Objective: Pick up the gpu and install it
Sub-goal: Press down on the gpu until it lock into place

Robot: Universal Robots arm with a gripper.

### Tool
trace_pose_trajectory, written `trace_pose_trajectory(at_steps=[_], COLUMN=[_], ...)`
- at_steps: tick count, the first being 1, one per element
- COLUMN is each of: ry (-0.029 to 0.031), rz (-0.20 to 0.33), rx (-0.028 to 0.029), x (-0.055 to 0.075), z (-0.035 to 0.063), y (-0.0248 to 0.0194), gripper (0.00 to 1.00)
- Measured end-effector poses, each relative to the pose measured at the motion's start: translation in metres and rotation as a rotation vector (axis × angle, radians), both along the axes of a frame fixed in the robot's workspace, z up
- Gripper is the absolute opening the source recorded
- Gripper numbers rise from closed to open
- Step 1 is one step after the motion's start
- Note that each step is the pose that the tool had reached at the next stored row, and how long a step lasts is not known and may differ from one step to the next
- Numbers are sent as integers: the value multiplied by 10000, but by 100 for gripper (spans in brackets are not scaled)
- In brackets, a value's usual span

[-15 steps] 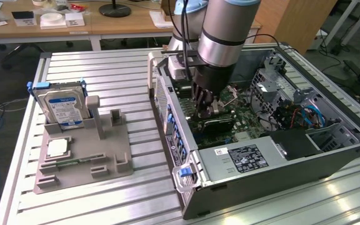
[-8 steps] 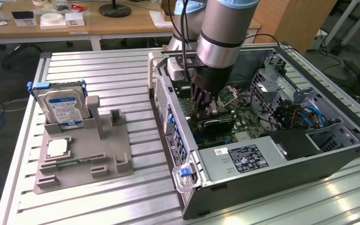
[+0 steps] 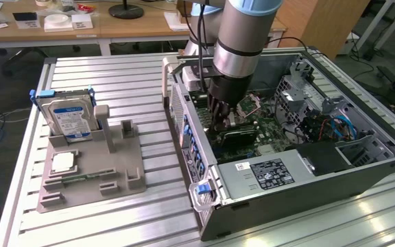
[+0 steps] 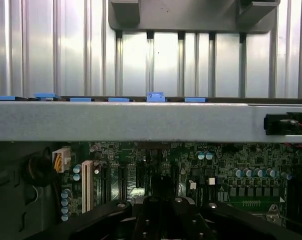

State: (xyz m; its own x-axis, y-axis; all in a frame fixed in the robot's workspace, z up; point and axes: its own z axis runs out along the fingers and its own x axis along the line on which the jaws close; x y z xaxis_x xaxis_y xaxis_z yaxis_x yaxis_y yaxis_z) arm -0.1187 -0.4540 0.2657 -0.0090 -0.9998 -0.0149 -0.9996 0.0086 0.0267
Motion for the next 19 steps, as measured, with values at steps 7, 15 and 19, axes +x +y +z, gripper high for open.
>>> trace_pose_trajectory(at_steps=[7, 15, 19], ry=[93, 178, 177], rz=[36, 35, 44], rx=[44, 44, 46], x=[3, 29, 179], z=[-38, 98, 97], y=[13, 12, 12], gripper=[11, 11, 11])
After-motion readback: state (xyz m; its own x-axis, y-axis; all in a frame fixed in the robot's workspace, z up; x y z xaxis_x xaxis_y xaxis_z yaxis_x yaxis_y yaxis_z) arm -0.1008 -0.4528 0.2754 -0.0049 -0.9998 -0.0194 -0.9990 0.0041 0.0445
